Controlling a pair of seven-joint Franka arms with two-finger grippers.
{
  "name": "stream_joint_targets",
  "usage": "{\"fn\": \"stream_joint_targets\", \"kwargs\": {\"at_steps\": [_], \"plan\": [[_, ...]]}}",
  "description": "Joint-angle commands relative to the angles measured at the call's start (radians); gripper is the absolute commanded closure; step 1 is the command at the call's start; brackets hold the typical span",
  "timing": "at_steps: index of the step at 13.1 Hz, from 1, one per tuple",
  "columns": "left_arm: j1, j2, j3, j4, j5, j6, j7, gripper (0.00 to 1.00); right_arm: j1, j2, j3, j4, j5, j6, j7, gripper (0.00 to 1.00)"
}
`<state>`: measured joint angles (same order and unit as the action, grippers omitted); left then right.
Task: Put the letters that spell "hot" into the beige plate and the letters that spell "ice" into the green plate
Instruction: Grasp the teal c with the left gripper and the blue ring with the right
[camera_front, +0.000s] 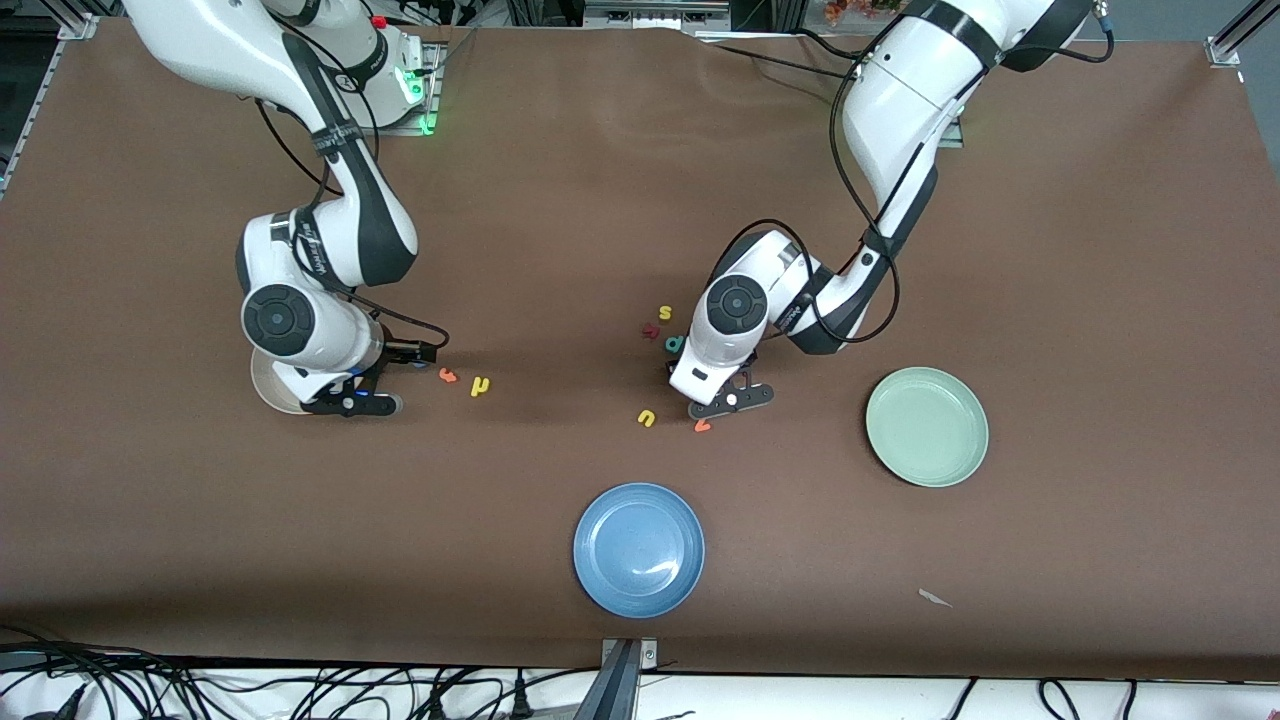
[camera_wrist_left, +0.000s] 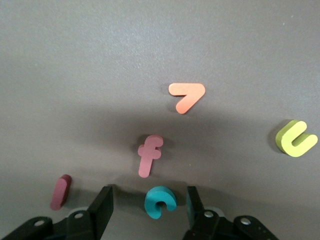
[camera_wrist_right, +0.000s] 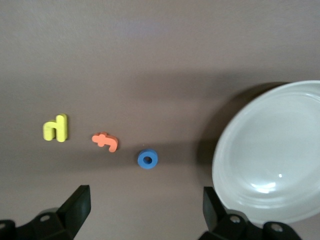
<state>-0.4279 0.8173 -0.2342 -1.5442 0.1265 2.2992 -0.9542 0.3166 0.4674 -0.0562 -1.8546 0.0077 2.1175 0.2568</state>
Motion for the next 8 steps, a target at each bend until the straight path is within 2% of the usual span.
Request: {"fn": "stream_joint_targets", "kwargs": {"at_steps": [1,3,5,6,8], "plan": [[-0.022,0.025,0.007,0.038,0.025,-0.003,-0.053,0.40,-0.004,-0.015,0.015,-0.096,0.015,0.119,-0.051,0.01],[-0.023,0.020,0.007,0.038,0.027,-0.006,-0.119,0.41,-0.004,-0.015,0.016,-0.149,0.015,0.195,-0.071,0.12],[-0.023,0.016,0.007,0.038,0.035,-0.007,-0.133,0.44,-0.005,-0.016,0.016,-0.169,0.015,0.203,-0.115,0.35],[-0.023,0.017,0.007,0.038,0.035,-0.006,-0.133,0.51,-0.005,-0.015,0.016,-0.175,0.015,0.205,-0.128,0.45],[-0.023,0.019,0.007,0.038,0.038,-0.006,-0.124,0.69,-0.005,-0.009,0.016,-0.178,0.015,0.225,-0.128,0.48]]}}
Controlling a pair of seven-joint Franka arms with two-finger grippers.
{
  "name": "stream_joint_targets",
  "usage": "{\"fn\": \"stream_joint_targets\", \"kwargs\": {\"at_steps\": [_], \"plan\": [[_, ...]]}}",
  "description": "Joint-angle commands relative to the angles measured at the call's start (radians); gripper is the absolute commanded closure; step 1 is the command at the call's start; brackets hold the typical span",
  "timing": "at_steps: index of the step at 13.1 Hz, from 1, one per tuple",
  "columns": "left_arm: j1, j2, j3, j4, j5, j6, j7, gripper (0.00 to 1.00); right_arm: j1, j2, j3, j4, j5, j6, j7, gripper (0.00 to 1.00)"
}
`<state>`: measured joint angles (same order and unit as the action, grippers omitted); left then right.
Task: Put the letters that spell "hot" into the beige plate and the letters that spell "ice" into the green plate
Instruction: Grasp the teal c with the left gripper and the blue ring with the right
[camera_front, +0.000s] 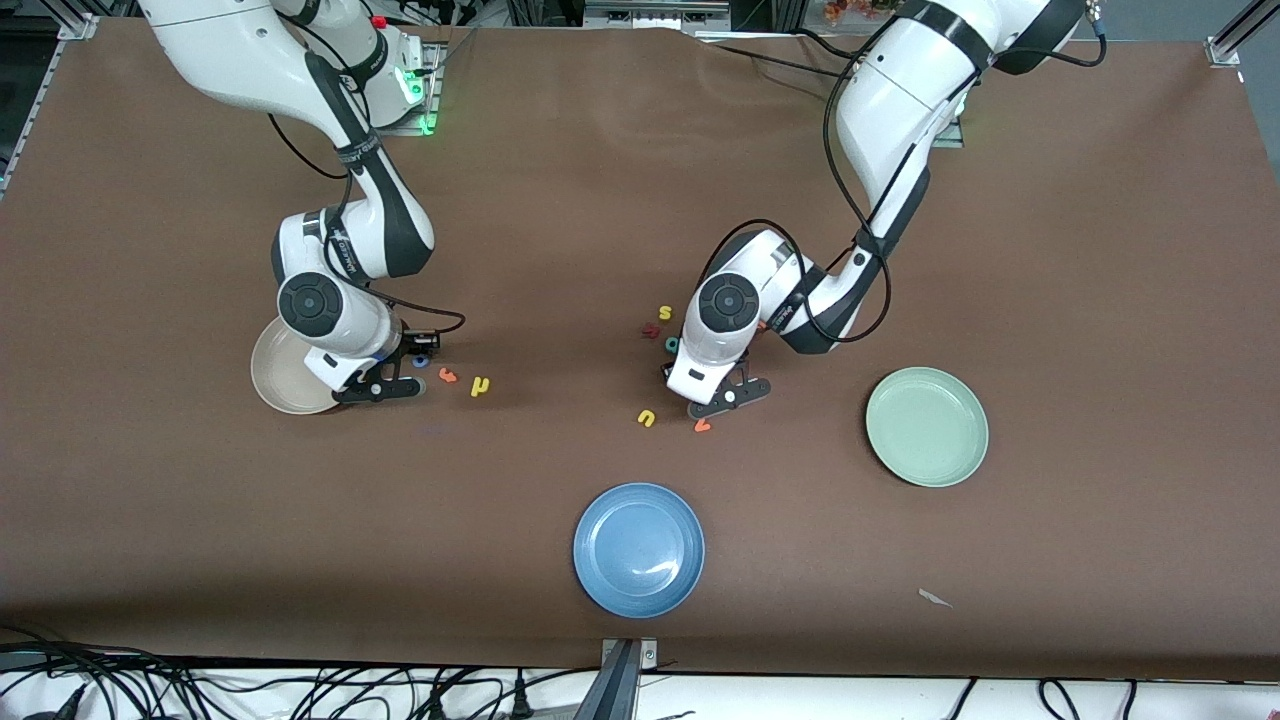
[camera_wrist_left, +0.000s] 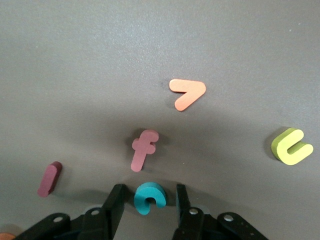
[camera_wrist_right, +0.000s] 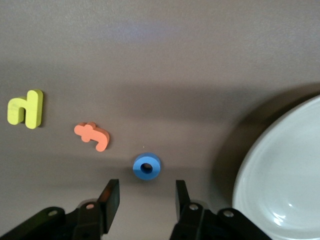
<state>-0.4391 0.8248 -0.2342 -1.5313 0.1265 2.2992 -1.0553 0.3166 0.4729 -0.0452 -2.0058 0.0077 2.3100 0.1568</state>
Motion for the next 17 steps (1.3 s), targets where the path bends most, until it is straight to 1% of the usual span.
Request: {"fn": "stream_joint_targets", "kwargs": {"at_steps": [1,2,4,7,10,12,13,15,17], "plan": [[-0.012,0.011,0.007,0.025,0.039,-0.006,-0.019,0.78,-0.005,-0.007,0.005,-0.030,0.015,0.057,-0.028,0.48],[-0.012,0.010,0.009,0.025,0.041,-0.006,-0.019,0.83,-0.005,0.003,0.005,-0.033,0.015,0.087,-0.034,0.48],[-0.010,-0.002,0.010,0.026,0.039,-0.021,-0.019,0.90,-0.005,0.018,0.005,-0.034,0.015,0.115,-0.051,0.48],[0.002,-0.041,0.018,0.054,0.042,-0.128,-0.012,0.90,-0.005,0.024,0.005,-0.045,0.015,0.115,-0.049,0.48],[0.042,-0.070,0.023,0.114,0.068,-0.295,0.139,0.90,-0.005,0.038,0.005,-0.050,0.015,0.143,-0.049,0.48],[0.098,-0.091,0.019,0.114,0.070,-0.316,0.239,0.89,-0.005,0.039,0.005,-0.051,0.015,0.151,-0.049,0.48],[0.130,-0.092,0.023,0.114,0.070,-0.316,0.335,0.89,-0.005,0.039,0.005,-0.051,0.015,0.149,-0.049,0.48],[0.210,-0.101,0.023,0.108,0.070,-0.334,0.475,0.88,-0.005,0.041,0.005,-0.051,0.017,0.150,-0.049,0.60],[0.296,-0.127,0.021,0.106,0.071,-0.406,0.631,0.87,-0.005,0.041,0.005,-0.051,0.017,0.149,-0.048,0.70]]}}
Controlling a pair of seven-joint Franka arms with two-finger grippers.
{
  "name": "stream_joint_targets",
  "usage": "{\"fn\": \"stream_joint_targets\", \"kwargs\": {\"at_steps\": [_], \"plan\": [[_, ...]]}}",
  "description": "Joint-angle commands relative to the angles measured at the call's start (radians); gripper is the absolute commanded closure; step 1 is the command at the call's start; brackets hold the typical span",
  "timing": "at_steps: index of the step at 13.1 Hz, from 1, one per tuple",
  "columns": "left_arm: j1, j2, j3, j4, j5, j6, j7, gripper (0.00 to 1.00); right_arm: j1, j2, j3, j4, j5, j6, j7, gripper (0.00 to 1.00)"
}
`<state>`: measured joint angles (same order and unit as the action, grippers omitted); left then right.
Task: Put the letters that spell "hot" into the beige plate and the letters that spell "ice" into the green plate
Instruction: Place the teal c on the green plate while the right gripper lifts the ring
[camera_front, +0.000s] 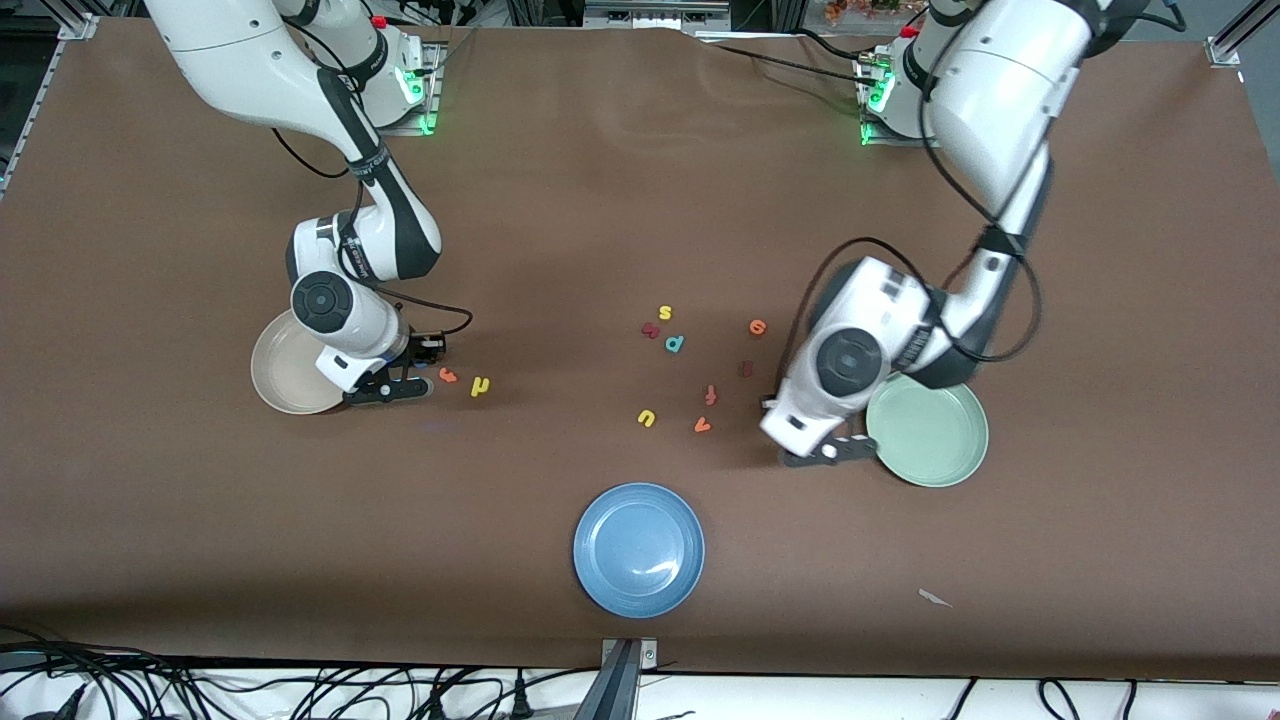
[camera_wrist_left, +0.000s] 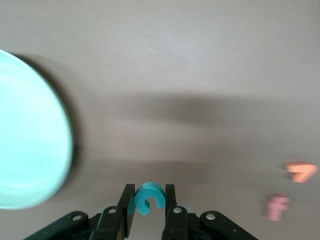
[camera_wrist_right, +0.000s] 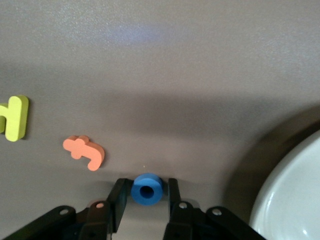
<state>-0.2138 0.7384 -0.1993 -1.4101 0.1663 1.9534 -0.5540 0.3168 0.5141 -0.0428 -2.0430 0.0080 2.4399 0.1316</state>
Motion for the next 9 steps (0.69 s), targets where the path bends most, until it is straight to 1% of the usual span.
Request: {"fn": "stream_joint_targets", "kwargs": {"at_steps": [1,4,5,6,7,8,9], "plan": [[0.106,-0.042,-0.014,-0.020,0.030,-0.064,0.213,0.86,-0.005,0.000,0.003,-0.014,0.017,0.019,-0.023,0.75],[0.194,-0.030,-0.012,-0.039,0.032,-0.056,0.314,0.83,-0.005,0.003,0.003,-0.014,0.017,0.018,-0.017,0.80],[0.224,-0.010,-0.012,-0.047,0.032,-0.038,0.359,0.80,-0.005,0.003,0.003,-0.014,0.017,0.018,-0.015,0.81],[0.238,0.004,-0.012,-0.053,0.030,-0.013,0.388,0.79,-0.005,0.003,0.003,-0.014,0.017,0.018,-0.012,0.84],[0.247,0.013,-0.014,-0.064,0.030,0.001,0.390,0.72,-0.005,0.003,0.003,-0.014,0.017,0.016,-0.012,0.85],[0.248,0.019,-0.012,-0.076,0.030,0.024,0.390,0.63,-0.005,0.003,0.003,-0.014,0.017,0.016,-0.010,0.85],[0.249,0.022,-0.014,-0.085,0.030,0.038,0.390,0.21,-0.005,0.003,0.003,-0.014,0.017,0.016,-0.009,0.85]]}}
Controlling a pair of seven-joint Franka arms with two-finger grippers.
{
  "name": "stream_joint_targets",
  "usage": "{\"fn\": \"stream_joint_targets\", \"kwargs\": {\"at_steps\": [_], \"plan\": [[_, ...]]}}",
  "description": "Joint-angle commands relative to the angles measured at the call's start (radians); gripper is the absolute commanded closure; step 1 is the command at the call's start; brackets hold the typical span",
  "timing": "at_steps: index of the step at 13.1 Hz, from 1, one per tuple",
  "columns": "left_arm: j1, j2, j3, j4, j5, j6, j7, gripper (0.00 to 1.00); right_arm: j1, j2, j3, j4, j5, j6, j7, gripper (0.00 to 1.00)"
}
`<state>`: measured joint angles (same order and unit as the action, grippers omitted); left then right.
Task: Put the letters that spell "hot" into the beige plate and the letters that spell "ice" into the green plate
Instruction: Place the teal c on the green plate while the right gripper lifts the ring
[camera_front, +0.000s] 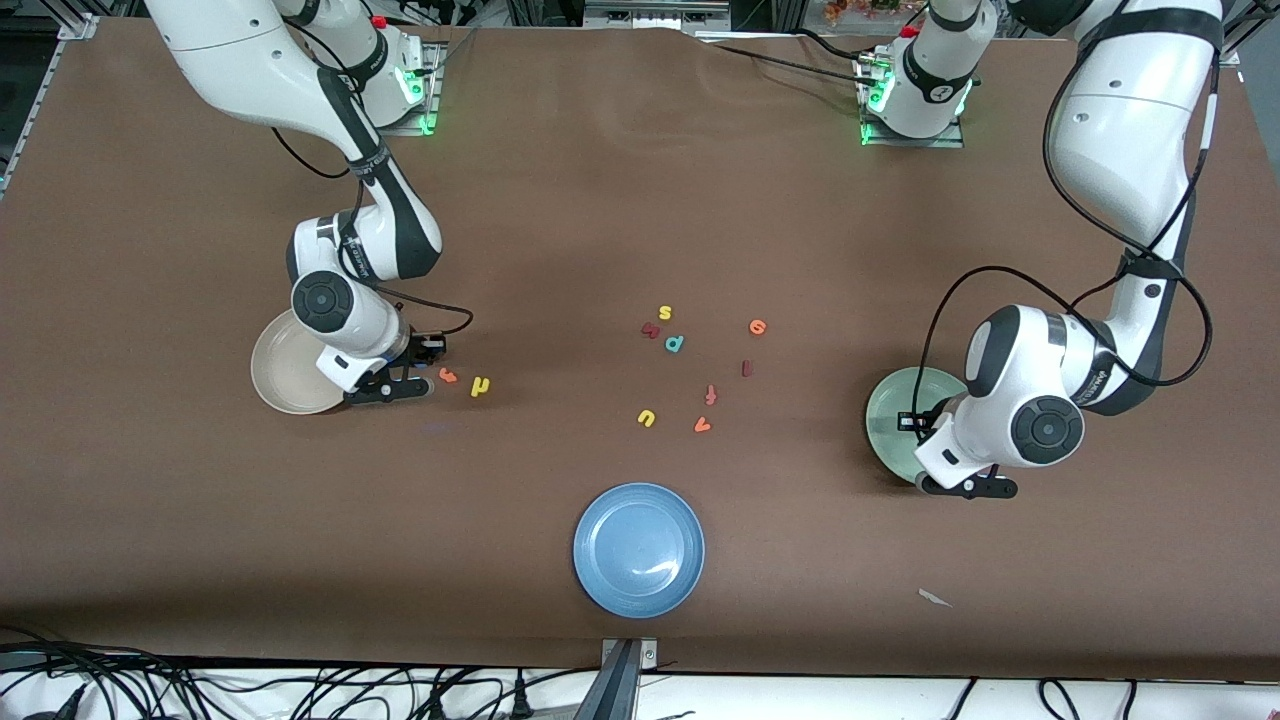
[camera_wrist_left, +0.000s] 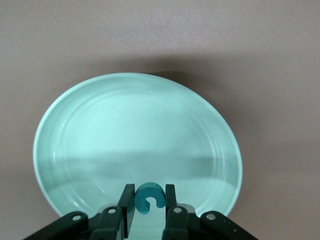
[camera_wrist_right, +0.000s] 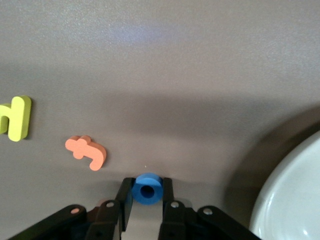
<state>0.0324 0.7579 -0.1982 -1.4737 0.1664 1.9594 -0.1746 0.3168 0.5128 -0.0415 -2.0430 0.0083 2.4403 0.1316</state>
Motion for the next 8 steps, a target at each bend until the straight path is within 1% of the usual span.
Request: {"fn": "stream_joint_targets", "kwargs": {"at_steps": [1,3,4,5,6,7,8], "plan": [[0.003,-0.002,-0.015,-0.022,0.030,0.029,0.009,0.00,-0.005,0.004,0.002,-0.014,0.016,0.014,-0.007,0.85],[-0.011,-0.015,-0.023,-0.019,0.030,0.018,-0.005,0.00,-0.005,0.003,0.002,-0.013,0.016,0.014,-0.006,0.85],[-0.012,-0.029,-0.032,-0.019,0.027,0.015,-0.008,0.00,-0.005,0.000,0.000,-0.011,0.016,0.011,-0.007,0.87],[-0.012,-0.041,-0.064,-0.019,0.018,0.013,-0.010,0.00,-0.005,-0.008,-0.001,-0.006,0.016,0.006,-0.015,0.88],[-0.012,-0.043,-0.098,-0.019,0.018,0.013,-0.022,0.00,-0.007,-0.022,-0.004,0.007,0.016,-0.032,-0.017,0.88],[-0.017,-0.042,-0.133,-0.019,0.019,0.015,-0.038,0.00,-0.008,-0.034,-0.009,0.042,0.016,-0.105,-0.018,0.90],[-0.044,-0.042,-0.154,-0.017,0.025,0.019,-0.057,0.00,-0.018,-0.048,-0.009,0.088,0.016,-0.195,-0.017,0.91]]}}
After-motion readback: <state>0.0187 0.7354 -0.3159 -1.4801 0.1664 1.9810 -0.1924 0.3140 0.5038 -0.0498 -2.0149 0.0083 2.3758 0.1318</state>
